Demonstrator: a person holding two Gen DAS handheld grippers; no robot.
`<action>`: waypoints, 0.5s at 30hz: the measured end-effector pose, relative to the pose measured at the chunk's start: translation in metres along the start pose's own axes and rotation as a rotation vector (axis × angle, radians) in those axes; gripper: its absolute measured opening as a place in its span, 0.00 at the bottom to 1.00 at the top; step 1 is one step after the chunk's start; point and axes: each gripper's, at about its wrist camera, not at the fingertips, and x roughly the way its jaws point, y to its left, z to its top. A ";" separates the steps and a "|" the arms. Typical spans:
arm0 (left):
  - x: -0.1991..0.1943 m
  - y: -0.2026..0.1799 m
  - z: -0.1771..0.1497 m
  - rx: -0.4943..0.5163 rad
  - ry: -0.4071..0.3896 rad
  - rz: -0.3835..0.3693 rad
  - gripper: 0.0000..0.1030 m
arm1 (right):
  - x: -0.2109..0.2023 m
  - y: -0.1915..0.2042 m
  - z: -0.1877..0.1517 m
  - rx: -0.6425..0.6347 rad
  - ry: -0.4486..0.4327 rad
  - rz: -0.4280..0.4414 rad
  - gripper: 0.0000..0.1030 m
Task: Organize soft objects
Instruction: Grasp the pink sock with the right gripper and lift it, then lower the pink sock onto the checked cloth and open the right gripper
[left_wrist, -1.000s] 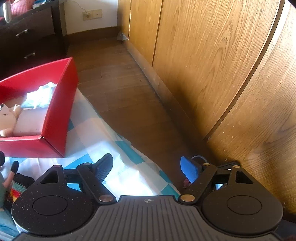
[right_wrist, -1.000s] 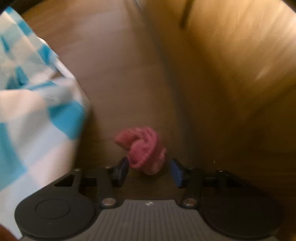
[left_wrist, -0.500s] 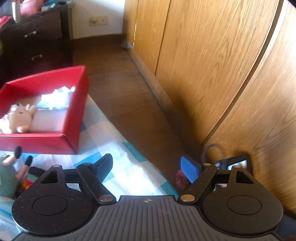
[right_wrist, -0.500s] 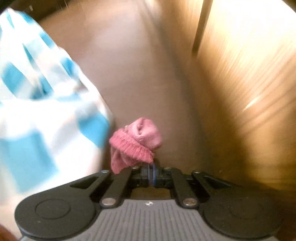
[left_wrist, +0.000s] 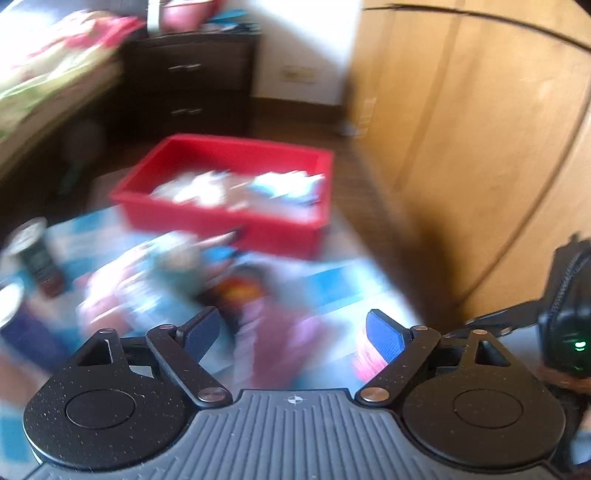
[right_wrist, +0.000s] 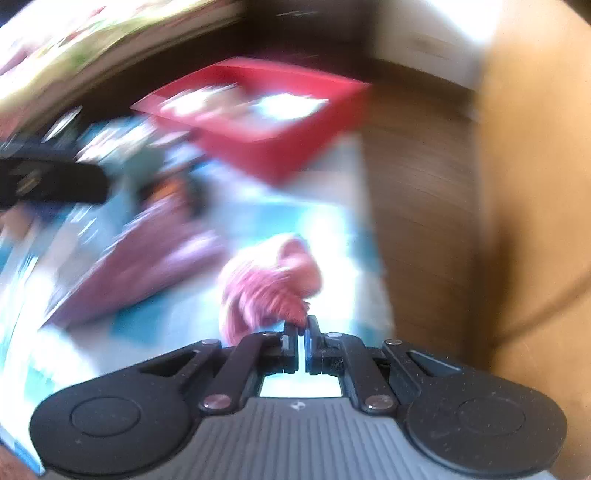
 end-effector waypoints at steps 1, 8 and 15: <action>-0.001 0.009 -0.006 -0.021 0.008 0.007 0.81 | 0.000 0.013 0.002 -0.016 -0.005 0.007 0.00; 0.016 0.027 -0.027 -0.020 0.087 0.006 0.81 | -0.034 0.005 0.013 0.082 -0.083 0.029 0.49; 0.047 0.028 -0.050 0.057 0.158 0.041 0.81 | -0.112 -0.026 -0.022 0.107 -0.084 0.022 0.49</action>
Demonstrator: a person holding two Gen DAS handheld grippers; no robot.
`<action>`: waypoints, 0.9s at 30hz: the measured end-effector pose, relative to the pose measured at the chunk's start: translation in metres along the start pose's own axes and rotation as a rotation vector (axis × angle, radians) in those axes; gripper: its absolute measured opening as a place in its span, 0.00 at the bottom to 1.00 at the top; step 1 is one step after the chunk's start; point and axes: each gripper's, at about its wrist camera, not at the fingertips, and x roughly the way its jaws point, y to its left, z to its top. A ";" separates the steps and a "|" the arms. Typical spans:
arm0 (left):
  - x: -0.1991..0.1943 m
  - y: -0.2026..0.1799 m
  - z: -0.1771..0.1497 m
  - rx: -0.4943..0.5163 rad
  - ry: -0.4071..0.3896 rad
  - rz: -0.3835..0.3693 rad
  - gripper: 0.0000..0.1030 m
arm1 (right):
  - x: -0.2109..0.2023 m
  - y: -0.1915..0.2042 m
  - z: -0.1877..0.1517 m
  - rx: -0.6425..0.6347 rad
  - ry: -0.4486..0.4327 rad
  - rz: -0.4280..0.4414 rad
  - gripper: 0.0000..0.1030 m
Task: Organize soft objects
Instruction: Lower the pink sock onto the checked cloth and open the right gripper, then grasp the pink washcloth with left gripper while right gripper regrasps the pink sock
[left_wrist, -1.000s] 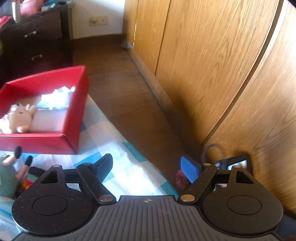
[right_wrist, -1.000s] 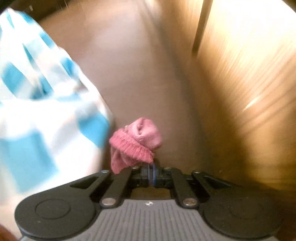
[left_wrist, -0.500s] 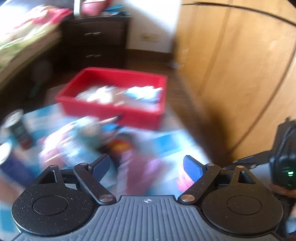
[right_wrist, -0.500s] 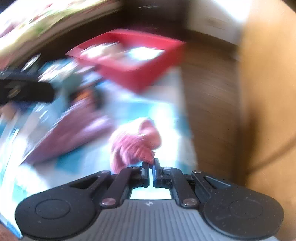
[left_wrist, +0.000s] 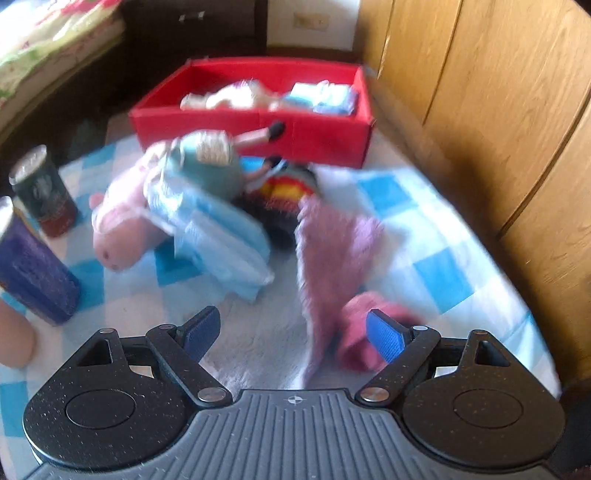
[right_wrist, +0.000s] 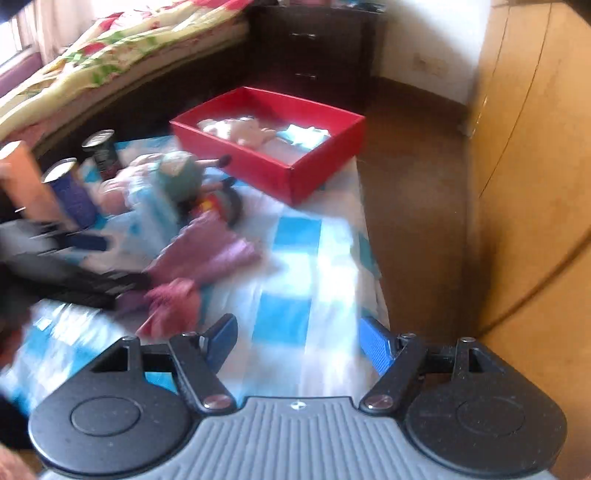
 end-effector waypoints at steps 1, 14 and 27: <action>0.005 0.002 0.000 -0.010 0.018 -0.001 0.81 | -0.020 -0.001 -0.005 -0.005 -0.001 0.006 0.49; -0.025 0.014 -0.015 -0.090 0.029 0.030 0.85 | -0.179 0.090 -0.007 -0.114 -0.165 0.352 0.53; 0.008 0.020 -0.012 -0.073 0.036 0.082 0.79 | 0.088 0.098 0.024 -0.052 0.043 -0.090 0.52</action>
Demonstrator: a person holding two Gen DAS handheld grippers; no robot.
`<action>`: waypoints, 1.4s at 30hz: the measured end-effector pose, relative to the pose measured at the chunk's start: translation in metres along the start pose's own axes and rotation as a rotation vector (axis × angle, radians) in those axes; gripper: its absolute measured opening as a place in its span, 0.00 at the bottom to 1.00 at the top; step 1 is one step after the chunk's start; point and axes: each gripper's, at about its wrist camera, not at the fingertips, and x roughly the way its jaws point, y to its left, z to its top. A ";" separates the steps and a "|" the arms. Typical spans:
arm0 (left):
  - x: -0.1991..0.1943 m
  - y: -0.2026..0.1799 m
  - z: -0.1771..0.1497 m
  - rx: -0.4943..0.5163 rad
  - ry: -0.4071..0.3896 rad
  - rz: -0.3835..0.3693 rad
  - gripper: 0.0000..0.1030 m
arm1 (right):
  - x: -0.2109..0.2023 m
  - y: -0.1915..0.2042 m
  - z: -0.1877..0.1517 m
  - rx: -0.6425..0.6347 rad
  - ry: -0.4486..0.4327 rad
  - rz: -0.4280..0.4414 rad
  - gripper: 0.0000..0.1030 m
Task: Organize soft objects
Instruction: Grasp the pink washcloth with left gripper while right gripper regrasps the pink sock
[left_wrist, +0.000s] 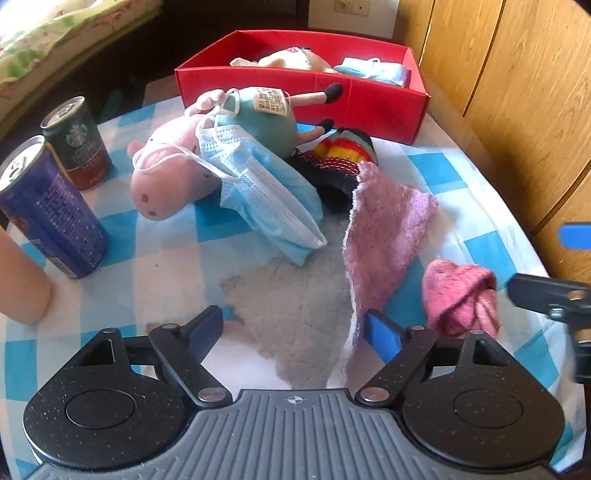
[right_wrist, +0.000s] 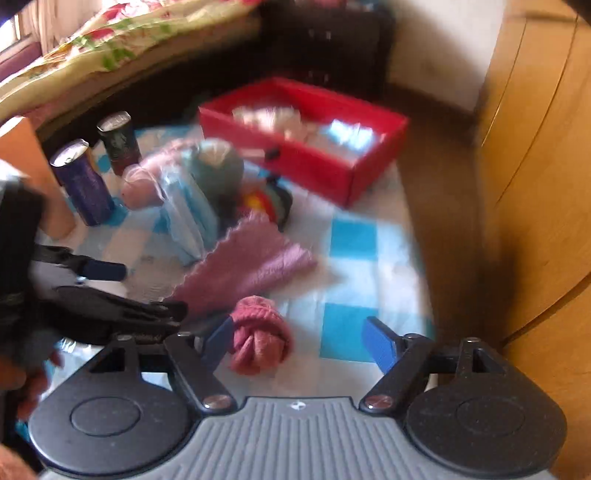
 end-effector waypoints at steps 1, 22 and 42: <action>-0.001 0.003 0.000 -0.014 -0.004 0.002 0.79 | 0.006 0.001 0.000 -0.021 -0.001 -0.007 0.52; 0.026 0.001 0.011 -0.018 0.046 0.006 0.70 | 0.044 -0.006 0.004 -0.020 0.055 0.116 0.52; -0.035 0.036 0.004 -0.194 -0.001 -0.186 0.18 | 0.032 -0.011 0.008 0.050 0.022 0.222 0.00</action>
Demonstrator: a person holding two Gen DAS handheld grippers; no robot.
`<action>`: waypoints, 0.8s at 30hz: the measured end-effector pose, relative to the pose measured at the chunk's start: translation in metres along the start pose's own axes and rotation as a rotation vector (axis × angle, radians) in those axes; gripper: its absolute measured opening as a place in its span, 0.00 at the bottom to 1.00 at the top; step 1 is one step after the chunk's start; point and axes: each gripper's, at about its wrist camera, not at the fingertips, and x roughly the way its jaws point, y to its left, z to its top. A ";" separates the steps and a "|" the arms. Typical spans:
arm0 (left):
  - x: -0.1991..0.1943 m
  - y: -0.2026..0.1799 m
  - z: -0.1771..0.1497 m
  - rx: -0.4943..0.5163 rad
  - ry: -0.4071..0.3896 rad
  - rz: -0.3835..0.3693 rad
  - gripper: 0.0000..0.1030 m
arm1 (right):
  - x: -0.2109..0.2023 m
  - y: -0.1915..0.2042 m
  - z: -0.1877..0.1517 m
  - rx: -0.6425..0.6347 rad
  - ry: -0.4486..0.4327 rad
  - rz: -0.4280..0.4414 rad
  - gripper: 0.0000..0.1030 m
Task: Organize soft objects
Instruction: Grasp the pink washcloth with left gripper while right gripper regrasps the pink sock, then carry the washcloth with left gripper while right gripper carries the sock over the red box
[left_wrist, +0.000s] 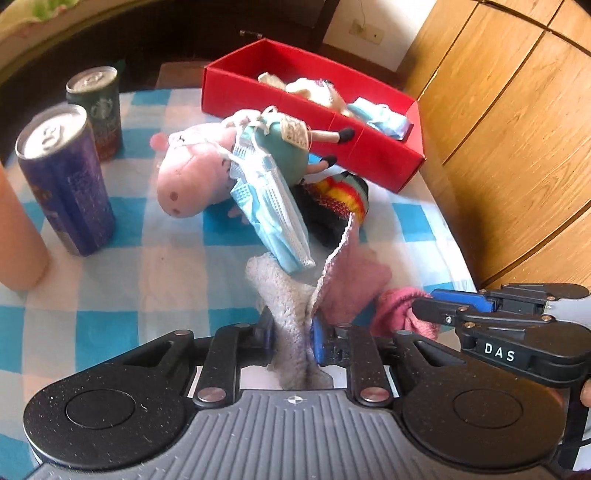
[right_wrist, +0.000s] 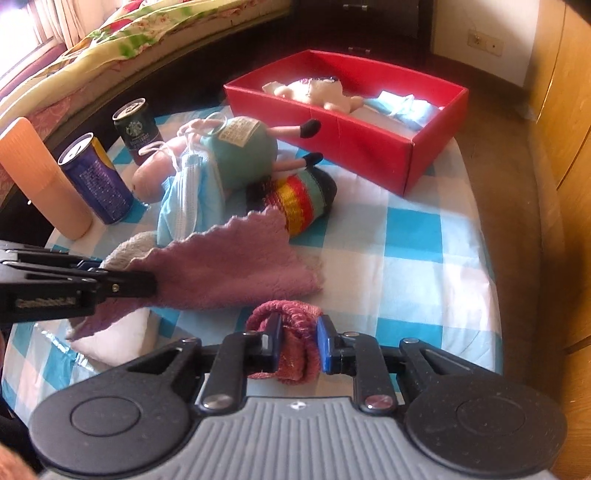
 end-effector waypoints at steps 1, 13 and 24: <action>0.000 -0.002 -0.001 0.024 0.007 0.011 0.19 | 0.000 0.000 0.001 0.000 0.000 0.005 0.00; 0.039 -0.029 0.001 0.233 -0.008 0.202 0.81 | 0.015 0.004 -0.002 -0.049 0.037 -0.052 0.50; 0.033 -0.018 0.003 0.110 0.075 0.058 0.11 | 0.007 -0.007 -0.001 0.000 0.027 -0.029 0.12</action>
